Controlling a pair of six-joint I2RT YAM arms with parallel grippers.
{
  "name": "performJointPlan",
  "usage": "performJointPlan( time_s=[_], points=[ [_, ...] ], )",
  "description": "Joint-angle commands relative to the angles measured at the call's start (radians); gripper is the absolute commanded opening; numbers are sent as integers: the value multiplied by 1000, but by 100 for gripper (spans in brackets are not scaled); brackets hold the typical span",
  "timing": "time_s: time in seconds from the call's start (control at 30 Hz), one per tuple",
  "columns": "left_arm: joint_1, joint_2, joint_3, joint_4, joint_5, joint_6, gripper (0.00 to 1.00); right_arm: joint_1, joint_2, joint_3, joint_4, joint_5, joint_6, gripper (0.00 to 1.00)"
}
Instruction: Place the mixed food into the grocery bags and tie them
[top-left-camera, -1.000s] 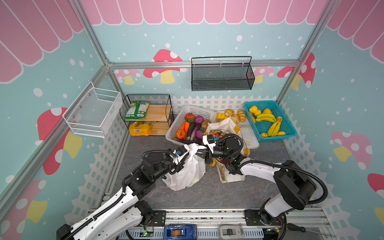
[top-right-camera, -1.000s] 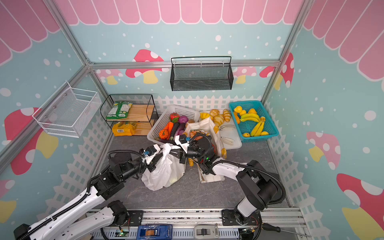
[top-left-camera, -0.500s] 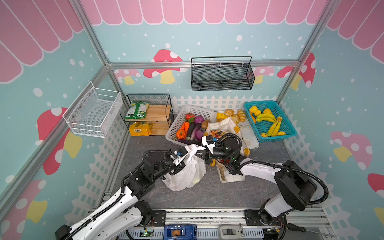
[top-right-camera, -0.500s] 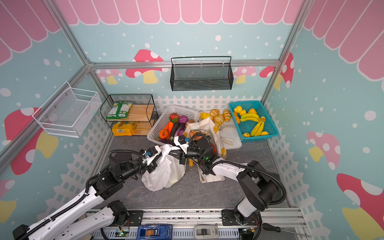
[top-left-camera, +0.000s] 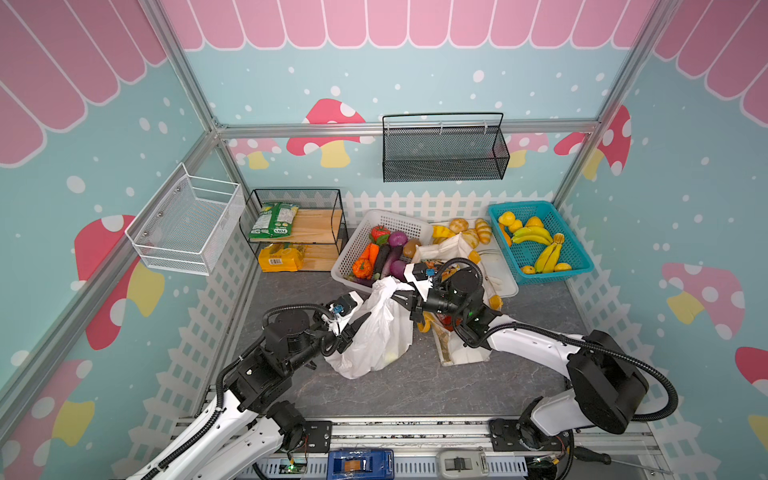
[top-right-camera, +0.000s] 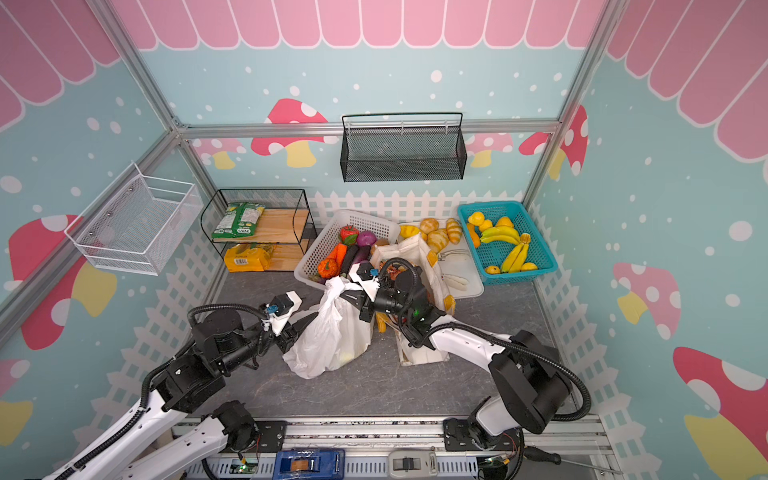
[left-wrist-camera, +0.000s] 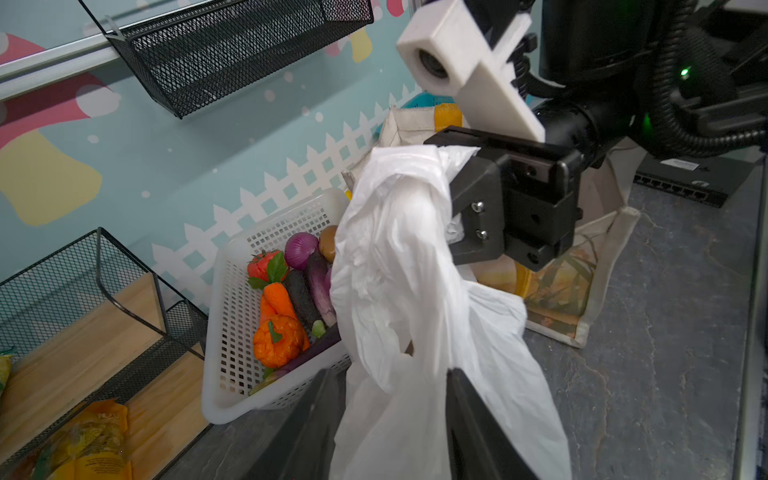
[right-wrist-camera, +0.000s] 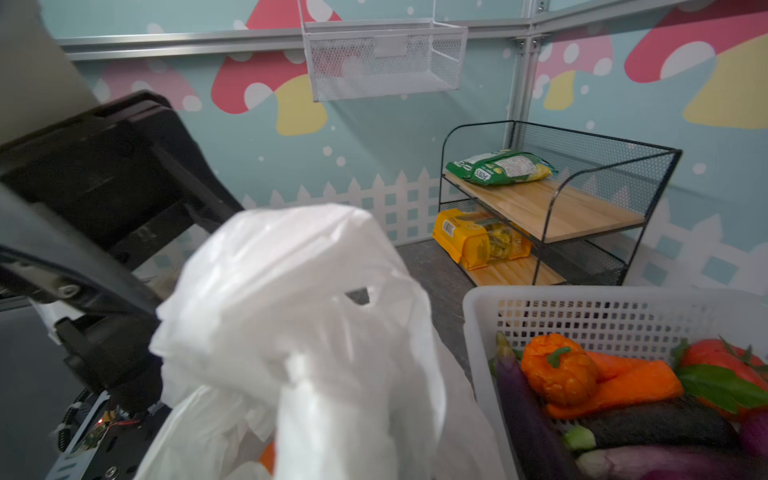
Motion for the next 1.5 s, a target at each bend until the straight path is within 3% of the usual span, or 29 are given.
performJointPlan(
  time_s=[0.0, 0.17, 0.43, 0.53, 0.7, 0.83, 1.27, 1.47],
  points=[
    [-5, -2, 35, 11, 28, -164, 47, 44, -40, 76, -203, 211, -96, 0],
    [-60, 82, 66, 66, -101, -218, 61, 88, -57, 121, -304, 338, -130, 0],
    [-82, 222, 123, 47, -299, -110, 66, 121, -101, 137, -338, 389, -154, 0],
    [-82, 226, 126, 42, -319, -74, 57, 125, -117, 132, -336, 406, -163, 0],
    [-79, 203, 132, 39, -319, -51, 30, 128, -128, 125, -330, 429, -186, 0],
    [-76, 182, 136, 39, -304, -56, 14, 129, -128, 122, -325, 433, -194, 0],
    [-75, 187, 123, 109, -157, -145, 2, 147, -97, 106, -232, 286, -103, 0],
    [-75, 191, 109, 185, -100, -198, 1, 160, -54, 119, -220, 305, -50, 0]
  ],
)
